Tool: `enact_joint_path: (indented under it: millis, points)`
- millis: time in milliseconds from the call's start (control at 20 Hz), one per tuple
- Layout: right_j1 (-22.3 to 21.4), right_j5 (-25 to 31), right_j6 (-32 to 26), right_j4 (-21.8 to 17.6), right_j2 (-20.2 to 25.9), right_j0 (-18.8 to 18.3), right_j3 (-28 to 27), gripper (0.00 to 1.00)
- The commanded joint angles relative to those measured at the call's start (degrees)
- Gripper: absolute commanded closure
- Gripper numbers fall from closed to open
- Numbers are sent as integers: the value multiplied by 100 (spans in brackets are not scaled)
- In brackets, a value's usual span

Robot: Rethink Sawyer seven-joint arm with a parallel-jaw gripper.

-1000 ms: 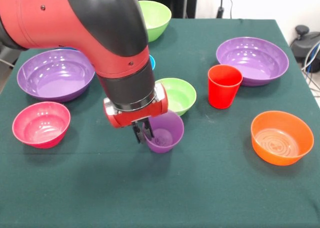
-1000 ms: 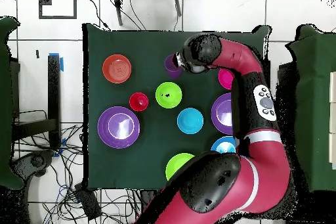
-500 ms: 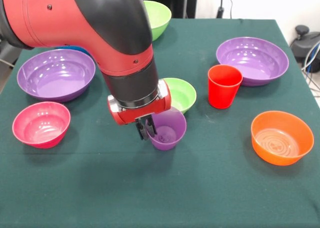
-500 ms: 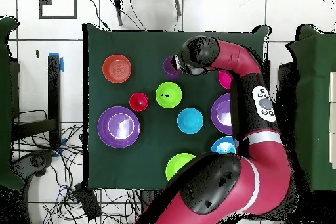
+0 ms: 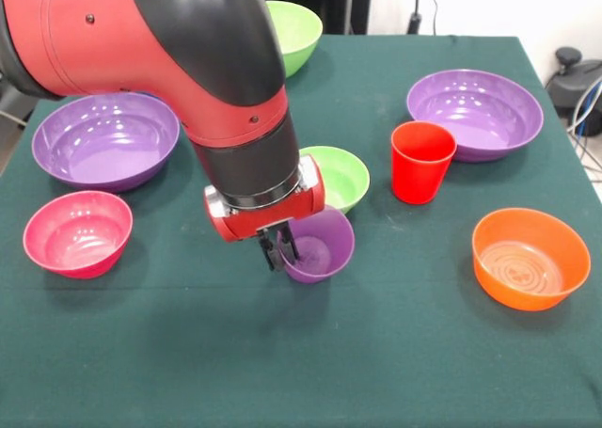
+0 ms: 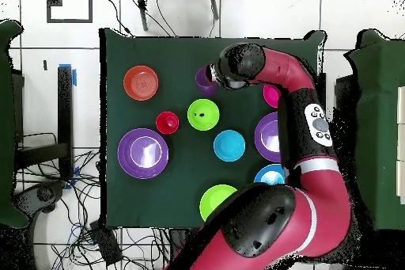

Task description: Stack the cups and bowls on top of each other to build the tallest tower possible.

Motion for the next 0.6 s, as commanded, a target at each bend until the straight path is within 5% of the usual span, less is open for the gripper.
enact_joint_path:
  millis: [50, 600]
  points:
    - [404, -404, -1642, -535, 397, -15, 79, 100]
    - [92, -333, -1438, -538, 385, -10, 277, 100]
